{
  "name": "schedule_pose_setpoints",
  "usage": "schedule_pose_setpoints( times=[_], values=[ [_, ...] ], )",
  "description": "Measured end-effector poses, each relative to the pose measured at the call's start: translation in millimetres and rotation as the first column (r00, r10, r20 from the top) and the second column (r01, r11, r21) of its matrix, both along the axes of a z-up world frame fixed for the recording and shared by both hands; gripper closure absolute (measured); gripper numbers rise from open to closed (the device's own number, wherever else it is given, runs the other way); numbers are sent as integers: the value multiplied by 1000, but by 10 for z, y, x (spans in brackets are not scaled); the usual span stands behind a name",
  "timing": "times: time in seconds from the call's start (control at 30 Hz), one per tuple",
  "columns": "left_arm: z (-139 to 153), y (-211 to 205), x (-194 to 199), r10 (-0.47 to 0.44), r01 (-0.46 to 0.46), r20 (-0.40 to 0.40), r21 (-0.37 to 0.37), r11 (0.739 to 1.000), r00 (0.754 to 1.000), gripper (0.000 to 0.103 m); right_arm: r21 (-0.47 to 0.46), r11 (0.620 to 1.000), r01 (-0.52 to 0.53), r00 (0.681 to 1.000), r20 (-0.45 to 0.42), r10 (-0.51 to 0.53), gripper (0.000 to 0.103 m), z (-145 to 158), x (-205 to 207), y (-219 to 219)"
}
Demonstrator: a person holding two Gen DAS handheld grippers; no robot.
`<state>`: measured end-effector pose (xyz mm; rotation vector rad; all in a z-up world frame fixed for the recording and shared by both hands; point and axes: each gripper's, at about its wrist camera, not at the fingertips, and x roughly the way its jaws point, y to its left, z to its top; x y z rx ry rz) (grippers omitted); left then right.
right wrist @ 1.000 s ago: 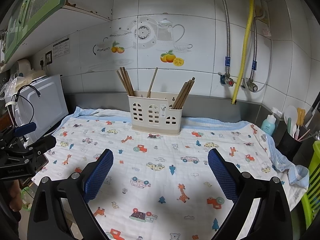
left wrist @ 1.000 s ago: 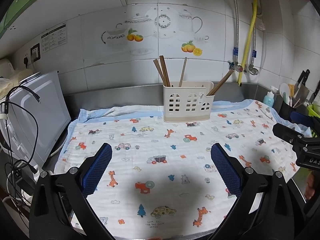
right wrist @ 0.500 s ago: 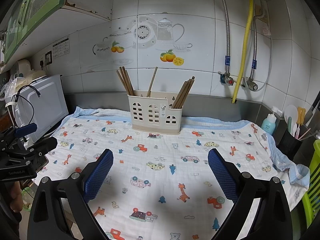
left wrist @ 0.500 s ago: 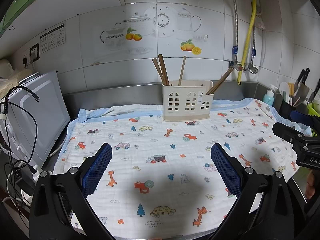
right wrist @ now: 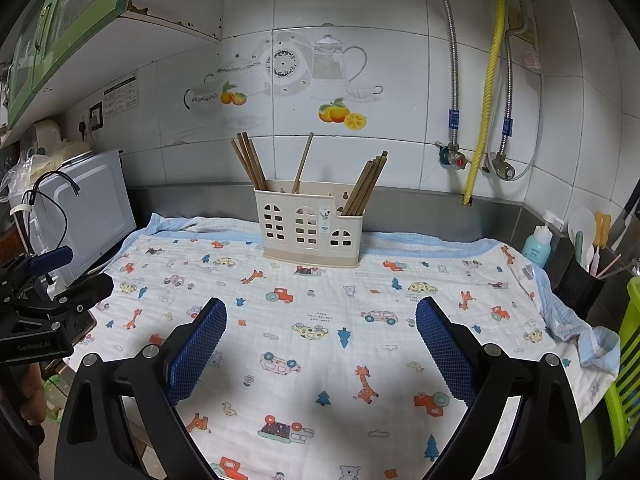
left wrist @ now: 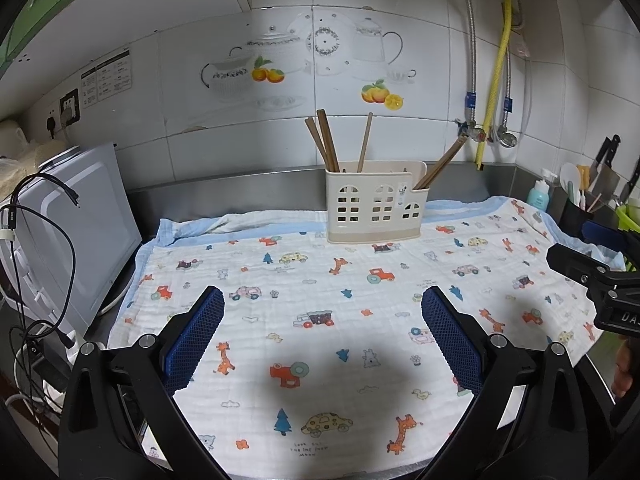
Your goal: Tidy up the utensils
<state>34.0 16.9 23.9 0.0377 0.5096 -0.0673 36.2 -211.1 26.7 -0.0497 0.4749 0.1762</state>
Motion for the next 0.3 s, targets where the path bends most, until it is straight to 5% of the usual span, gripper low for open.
schedule_pose_setpoints(
  times=[0.3],
  values=[
    [-9,24,7,-16,16,-5,1,1000,1000,5,3,1000,-2,1000,-1,2,11,-32,-10,0]
  ],
)
